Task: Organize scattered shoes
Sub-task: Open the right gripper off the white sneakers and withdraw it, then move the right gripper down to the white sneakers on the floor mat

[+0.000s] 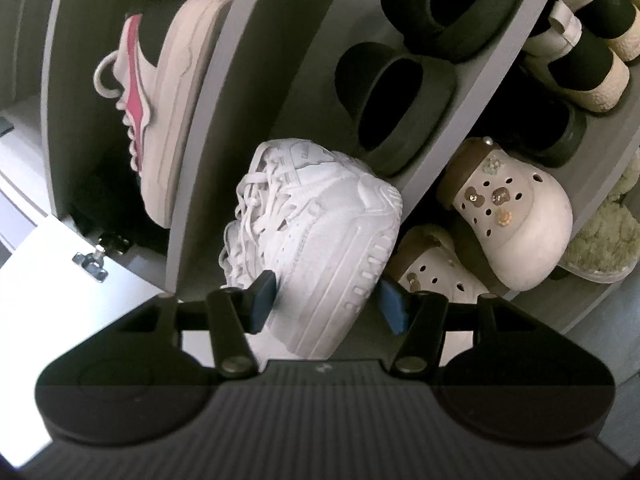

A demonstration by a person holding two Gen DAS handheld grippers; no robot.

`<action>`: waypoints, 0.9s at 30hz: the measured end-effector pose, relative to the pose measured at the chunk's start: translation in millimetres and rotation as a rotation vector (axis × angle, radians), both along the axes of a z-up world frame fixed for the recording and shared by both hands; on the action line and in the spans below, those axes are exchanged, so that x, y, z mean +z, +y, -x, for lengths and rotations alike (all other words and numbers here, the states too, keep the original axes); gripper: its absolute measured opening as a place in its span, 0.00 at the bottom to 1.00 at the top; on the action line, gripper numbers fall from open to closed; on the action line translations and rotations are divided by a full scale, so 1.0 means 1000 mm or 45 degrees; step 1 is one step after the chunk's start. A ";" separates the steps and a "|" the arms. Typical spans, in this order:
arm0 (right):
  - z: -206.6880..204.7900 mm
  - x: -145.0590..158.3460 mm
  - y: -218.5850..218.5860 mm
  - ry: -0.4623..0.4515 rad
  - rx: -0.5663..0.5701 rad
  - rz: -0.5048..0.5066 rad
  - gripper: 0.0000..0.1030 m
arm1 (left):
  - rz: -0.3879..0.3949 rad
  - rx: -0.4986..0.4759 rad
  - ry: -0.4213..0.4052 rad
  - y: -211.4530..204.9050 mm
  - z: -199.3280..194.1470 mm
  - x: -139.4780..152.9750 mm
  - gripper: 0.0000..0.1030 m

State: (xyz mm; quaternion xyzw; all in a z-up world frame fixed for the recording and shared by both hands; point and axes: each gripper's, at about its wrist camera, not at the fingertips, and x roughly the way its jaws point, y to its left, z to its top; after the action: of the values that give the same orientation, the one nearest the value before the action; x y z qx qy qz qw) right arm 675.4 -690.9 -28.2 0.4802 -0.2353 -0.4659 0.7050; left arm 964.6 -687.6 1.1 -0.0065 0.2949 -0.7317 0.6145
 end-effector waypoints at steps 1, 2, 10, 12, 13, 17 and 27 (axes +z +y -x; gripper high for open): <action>0.000 -0.001 -0.005 -0.014 -0.003 -0.005 0.58 | -0.005 0.007 -0.009 -0.005 0.002 0.002 0.81; -0.001 -0.002 -0.008 -0.026 -0.005 -0.008 0.58 | -0.011 0.015 -0.019 -0.010 0.005 0.003 0.81; -0.017 -0.001 -0.054 -0.052 -0.021 -0.039 0.60 | -0.065 0.063 -0.101 -0.062 0.023 0.009 0.82; -0.018 -0.002 -0.059 -0.054 0.001 -0.034 0.62 | -0.064 0.065 -0.119 -0.065 0.024 0.008 0.82; -0.018 -0.002 -0.058 -0.049 -0.001 -0.030 0.62 | -0.065 0.063 -0.124 -0.066 0.023 0.007 0.82; -0.014 0.000 -0.025 0.060 -0.036 0.014 0.67 | -0.040 0.076 -0.175 -0.051 0.021 0.006 0.82; 0.045 -0.065 0.177 0.443 -0.363 -0.056 0.67 | 0.078 -0.101 -0.356 -0.007 0.056 -0.001 0.92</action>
State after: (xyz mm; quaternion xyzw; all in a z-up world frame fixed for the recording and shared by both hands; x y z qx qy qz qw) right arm 630.3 -514.1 -93.1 0.3698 -0.1653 -0.6416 0.6513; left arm 908.8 -694.8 -0.4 0.0883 0.1842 -0.7578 0.6197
